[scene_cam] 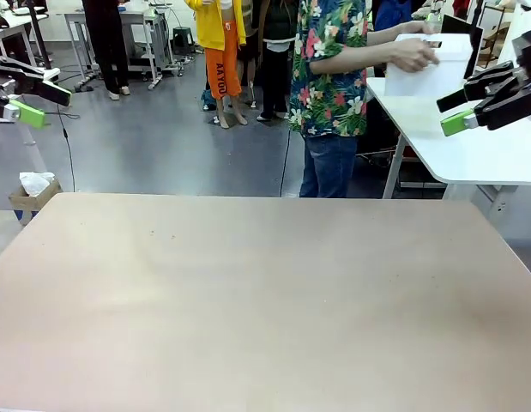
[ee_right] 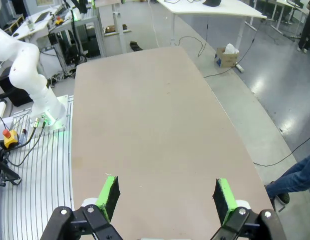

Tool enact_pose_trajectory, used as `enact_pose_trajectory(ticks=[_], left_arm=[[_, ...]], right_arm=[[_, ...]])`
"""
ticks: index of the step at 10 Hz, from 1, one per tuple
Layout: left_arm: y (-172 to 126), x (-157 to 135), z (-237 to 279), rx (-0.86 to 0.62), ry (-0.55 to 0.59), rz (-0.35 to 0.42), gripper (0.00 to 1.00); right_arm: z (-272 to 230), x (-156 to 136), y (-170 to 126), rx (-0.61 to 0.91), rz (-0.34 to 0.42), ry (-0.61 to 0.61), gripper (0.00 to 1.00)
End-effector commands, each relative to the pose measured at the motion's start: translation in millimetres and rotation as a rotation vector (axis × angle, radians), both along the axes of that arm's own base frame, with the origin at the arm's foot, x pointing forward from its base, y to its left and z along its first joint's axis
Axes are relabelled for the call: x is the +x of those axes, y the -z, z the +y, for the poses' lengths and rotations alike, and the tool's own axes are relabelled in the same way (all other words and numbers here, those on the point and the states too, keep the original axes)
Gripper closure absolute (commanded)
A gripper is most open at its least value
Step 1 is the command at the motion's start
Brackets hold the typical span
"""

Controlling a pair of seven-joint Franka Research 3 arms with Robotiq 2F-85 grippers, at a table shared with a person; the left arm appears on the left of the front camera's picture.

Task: Stack the cups and store them in the basket.
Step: Place the stack of Reusable plastic cups into the Pantry Basket.

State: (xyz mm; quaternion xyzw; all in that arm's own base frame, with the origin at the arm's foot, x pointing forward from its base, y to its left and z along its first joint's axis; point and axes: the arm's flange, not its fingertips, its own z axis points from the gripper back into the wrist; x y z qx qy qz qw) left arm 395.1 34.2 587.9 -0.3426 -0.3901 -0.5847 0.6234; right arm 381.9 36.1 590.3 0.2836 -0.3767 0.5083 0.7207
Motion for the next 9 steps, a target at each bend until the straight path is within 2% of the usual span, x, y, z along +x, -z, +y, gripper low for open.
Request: enact_pose_trajectory(ticks=[1, 9], left_arm=[[-1.0, 0.0, 1.0, 0.012, 0.011, 0.006, 0.0], [-1.0, 0.0, 1.0, 0.012, 0.011, 0.006, 0.0]], right_arm=[[1.5, 0.4, -3.7, 0.019, 0.007, 0.005, 0.0], [1.5, 0.4, -3.7, 0.019, 0.007, 0.005, 0.0]])
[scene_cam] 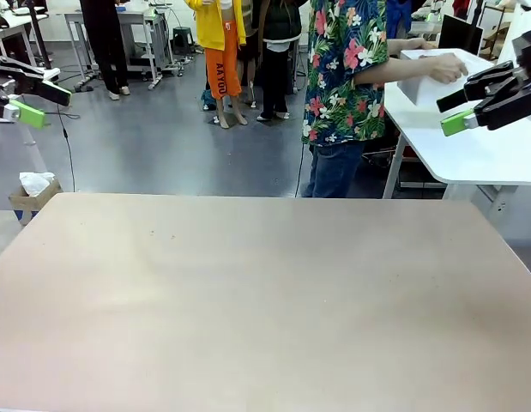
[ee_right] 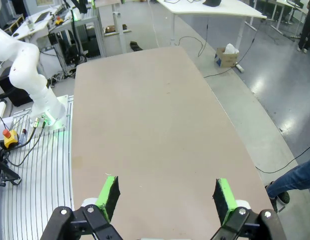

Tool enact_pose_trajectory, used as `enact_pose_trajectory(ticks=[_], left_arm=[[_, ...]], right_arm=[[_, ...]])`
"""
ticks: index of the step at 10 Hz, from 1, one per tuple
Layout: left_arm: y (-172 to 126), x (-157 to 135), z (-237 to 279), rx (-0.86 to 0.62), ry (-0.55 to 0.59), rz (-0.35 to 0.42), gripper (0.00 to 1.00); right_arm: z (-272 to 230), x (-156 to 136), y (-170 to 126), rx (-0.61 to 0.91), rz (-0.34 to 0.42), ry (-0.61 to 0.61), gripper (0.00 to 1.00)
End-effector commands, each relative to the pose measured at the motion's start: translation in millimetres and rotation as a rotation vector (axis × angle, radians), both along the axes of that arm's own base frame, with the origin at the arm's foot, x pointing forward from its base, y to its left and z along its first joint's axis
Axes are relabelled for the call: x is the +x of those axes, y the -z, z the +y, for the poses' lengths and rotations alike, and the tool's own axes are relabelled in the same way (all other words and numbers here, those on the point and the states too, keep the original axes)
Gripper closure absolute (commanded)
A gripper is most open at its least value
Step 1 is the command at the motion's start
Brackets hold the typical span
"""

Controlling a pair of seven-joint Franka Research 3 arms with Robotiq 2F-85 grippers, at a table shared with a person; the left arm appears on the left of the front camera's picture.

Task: Stack the cups and store them in the basket.
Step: Place the stack of Reusable plastic cups into the Pantry Basket.

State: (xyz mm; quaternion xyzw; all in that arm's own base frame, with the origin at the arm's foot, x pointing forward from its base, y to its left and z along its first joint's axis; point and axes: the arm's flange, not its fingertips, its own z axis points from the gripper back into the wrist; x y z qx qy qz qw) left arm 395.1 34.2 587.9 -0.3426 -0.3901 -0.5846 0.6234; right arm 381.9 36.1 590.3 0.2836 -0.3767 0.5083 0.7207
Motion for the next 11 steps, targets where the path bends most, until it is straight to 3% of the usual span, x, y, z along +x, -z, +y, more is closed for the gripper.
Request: enact_pose_trajectory(ticks=[1, 11], left_arm=[[-1.0, 0.0, 1.0, 0.012, 0.011, 0.006, 0.0], [-1.0, 0.0, 1.0, 0.012, 0.011, 0.006, 0.0]], right_arm=[[1.5, 0.4, -3.7, 0.019, 0.007, 0.005, 0.0], [1.5, 0.4, -3.7, 0.019, 0.007, 0.005, 0.0]])
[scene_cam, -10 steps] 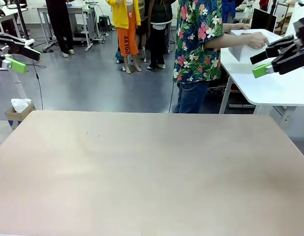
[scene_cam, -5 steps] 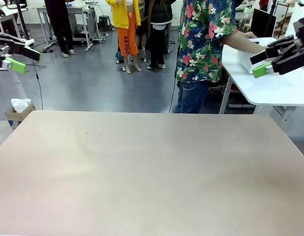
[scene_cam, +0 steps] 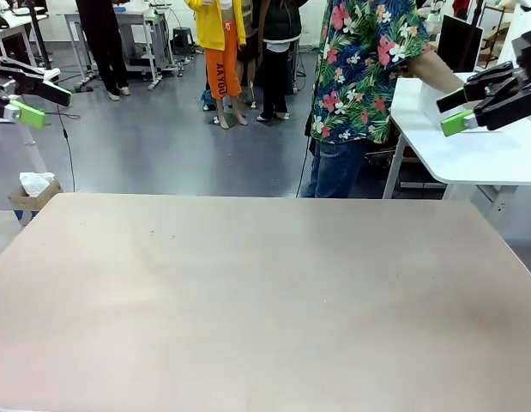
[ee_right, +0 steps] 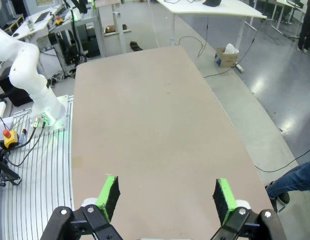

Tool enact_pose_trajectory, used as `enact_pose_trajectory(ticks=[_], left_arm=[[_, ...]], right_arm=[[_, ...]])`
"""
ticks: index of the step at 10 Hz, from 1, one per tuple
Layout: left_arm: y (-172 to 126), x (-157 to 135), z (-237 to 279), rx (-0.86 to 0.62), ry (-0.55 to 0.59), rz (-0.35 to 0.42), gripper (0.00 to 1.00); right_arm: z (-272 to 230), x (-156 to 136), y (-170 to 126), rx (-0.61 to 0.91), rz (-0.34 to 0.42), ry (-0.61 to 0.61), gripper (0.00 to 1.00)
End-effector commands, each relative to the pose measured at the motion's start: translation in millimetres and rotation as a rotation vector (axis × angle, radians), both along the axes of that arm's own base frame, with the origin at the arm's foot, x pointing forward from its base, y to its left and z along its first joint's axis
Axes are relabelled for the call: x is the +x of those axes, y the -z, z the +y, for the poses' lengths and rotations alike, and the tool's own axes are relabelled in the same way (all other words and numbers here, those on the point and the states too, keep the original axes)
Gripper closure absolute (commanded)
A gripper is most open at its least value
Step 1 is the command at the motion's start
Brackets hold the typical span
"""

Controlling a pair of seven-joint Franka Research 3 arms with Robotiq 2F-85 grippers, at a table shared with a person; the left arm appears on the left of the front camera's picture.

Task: Stack the cups and store them in the basket.
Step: Place the stack of Reusable plastic cups into the Pantry Basket.

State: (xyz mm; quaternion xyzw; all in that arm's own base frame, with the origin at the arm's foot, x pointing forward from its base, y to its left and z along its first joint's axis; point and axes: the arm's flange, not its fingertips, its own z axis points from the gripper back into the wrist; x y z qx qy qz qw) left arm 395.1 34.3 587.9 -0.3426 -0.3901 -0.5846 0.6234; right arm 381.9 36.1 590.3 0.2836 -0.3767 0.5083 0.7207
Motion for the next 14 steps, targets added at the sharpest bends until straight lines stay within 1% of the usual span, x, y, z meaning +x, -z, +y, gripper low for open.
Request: enact_pose_trajectory(ticks=[1, 14], left_arm=[[-1.0, 0.0, 0.9, 0.012, 0.011, 0.006, 0.0], [-1.0, 0.0, 0.9, 0.012, 0.011, 0.006, 0.0]], right_arm=[[1.5, 0.4, -3.7, 0.019, 0.007, 0.005, 0.0], [1.5, 0.4, -3.7, 0.019, 0.007, 0.005, 0.0]])
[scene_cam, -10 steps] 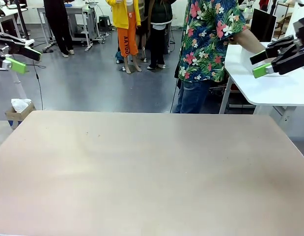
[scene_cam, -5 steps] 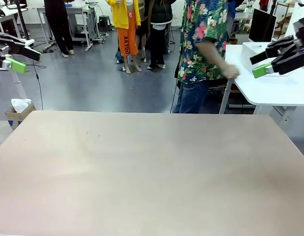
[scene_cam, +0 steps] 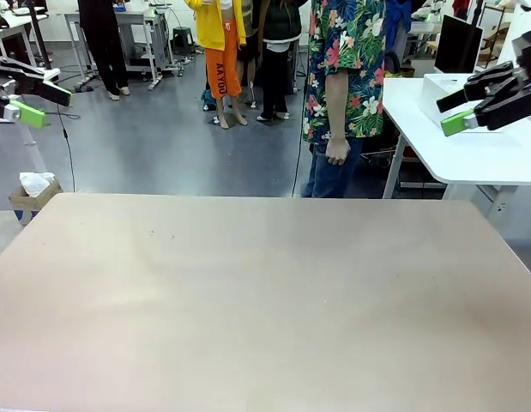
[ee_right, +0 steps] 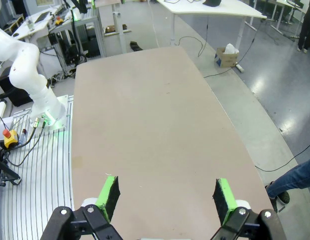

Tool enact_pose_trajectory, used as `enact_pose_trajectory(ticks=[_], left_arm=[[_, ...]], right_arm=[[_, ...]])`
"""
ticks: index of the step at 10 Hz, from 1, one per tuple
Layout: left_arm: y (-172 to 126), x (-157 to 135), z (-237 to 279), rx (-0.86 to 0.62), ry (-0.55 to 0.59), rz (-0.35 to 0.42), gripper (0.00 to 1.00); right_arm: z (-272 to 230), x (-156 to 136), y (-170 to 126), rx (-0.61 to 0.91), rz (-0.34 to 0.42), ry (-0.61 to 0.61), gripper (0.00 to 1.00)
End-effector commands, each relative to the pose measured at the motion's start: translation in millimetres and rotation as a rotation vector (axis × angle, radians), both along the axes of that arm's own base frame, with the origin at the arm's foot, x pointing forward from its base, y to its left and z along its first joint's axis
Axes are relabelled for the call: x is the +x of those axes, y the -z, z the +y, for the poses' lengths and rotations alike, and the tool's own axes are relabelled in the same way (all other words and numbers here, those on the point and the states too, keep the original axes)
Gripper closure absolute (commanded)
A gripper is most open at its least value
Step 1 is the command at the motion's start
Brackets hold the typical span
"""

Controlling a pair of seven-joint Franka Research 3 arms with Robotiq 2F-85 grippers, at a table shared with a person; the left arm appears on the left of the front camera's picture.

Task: Stack the cups and store them in the basket.
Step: Place the stack of Reusable plastic cups into the Pantry Basket.

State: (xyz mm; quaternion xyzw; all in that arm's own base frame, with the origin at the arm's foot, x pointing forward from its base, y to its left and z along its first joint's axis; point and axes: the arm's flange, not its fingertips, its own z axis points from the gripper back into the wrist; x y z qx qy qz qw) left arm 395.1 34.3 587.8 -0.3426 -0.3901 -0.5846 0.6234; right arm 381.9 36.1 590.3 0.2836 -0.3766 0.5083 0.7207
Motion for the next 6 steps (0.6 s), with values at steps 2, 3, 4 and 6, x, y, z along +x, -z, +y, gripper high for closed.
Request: enact_pose_trajectory(ticks=[2, 3, 4, 6], left_arm=[[-1.0, 0.0, 0.9, 0.012, 0.011, 0.006, 0.0], [-1.0, 0.0, 0.9, 0.012, 0.011, 0.006, 0.0], [-1.0, 0.0, 0.9, 0.012, 0.011, 0.006, 0.0], [-1.0, 0.0, 0.9, 0.012, 0.011, 0.006, 0.0]], right_arm=[[1.5, 0.4, -3.7, 0.019, 0.007, 0.005, 0.0], [1.5, 0.4, -3.7, 0.019, 0.007, 0.005, 0.0], [1.5, 0.4, -3.7, 0.019, 0.007, 0.005, 0.0], [1.5, 0.4, -3.7, 0.019, 0.007, 0.005, 0.0]])
